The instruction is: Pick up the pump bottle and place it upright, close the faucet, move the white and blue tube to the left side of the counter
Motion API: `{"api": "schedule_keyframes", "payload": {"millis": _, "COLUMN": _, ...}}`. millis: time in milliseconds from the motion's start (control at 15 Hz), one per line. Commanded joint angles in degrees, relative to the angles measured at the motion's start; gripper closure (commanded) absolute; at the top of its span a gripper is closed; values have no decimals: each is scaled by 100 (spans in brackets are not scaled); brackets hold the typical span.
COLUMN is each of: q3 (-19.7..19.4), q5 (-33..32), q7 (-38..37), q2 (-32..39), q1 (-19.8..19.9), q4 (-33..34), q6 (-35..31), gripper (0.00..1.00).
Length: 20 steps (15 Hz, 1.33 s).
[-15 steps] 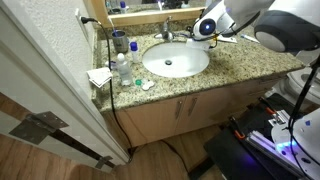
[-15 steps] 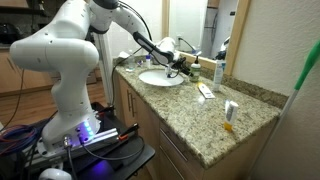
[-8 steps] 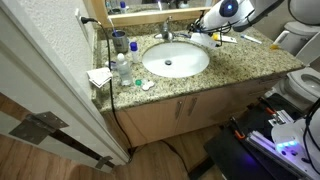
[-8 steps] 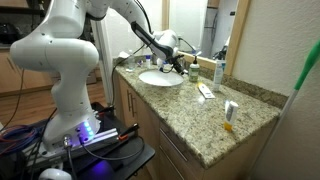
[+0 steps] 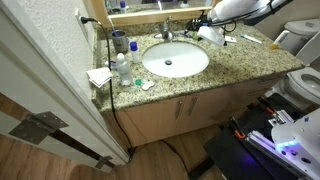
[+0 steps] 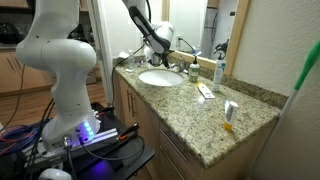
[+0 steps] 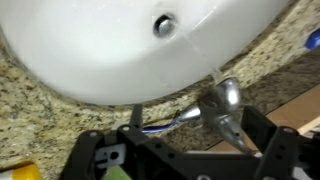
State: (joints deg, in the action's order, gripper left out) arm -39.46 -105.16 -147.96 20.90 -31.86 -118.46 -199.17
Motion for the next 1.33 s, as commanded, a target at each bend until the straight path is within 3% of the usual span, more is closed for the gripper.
{"api": "schedule_keyframes", "payload": {"millis": 0, "q3": 1548, "q5": -267, "q7": -82, "q2": -1106, "q1": 1114, "q4": -673, "q6": 1, "gripper": 0}}
{"api": "schedule_keyframes", "payload": {"millis": 67, "q3": 837, "q5": -131, "q7": -24, "q2": -582, "q1": 559, "q4": -258, "q6": 3, "gripper": 0}}
{"api": "schedule_keyframes", "payload": {"millis": 200, "q3": 1348, "q5": -137, "q7": -25, "q2": -948, "q1": 877, "q4": -484, "q6": 42, "gripper": 0}}
{"api": "schedule_keyframes", "payload": {"millis": 400, "q3": 1650, "q5": 262, "q7": -124, "q2": -870, "q1": 1060, "q4": -377, "q6": 73, "gripper": 0}}
{"api": "schedule_keyframes", "payload": {"millis": 467, "q3": 1550, "q5": 472, "q7": -190, "q2": -799, "q1": 1003, "q4": -258, "q6": 91, "gripper": 7}}
{"api": "schedule_keyframes", "payload": {"millis": 533, "q3": 1580, "q5": 823, "q7": -233, "q2": -833, "q1": 1034, "q4": -172, "q6": 124, "gripper": 1}}
{"api": "schedule_keyframes", "payload": {"millis": 933, "q3": 1504, "q5": 2643, "q7": -120, "q2": -652, "q1": 999, "q4": 490, "q6": 38, "gripper": 0}}
{"api": "schedule_keyframes", "payload": {"millis": 1200, "q3": 1574, "q5": 2099, "q7": -216, "q2": -984, "q1": 937, "q4": 93, "q6": 252, "gripper": 0}}
{"api": "schedule_keyframes", "payload": {"millis": 1267, "q3": 1623, "q5": 1758, "q7": -89, "q2": -1137, "q1": 868, "q4": -182, "q6": 778, "gripper": 0}}
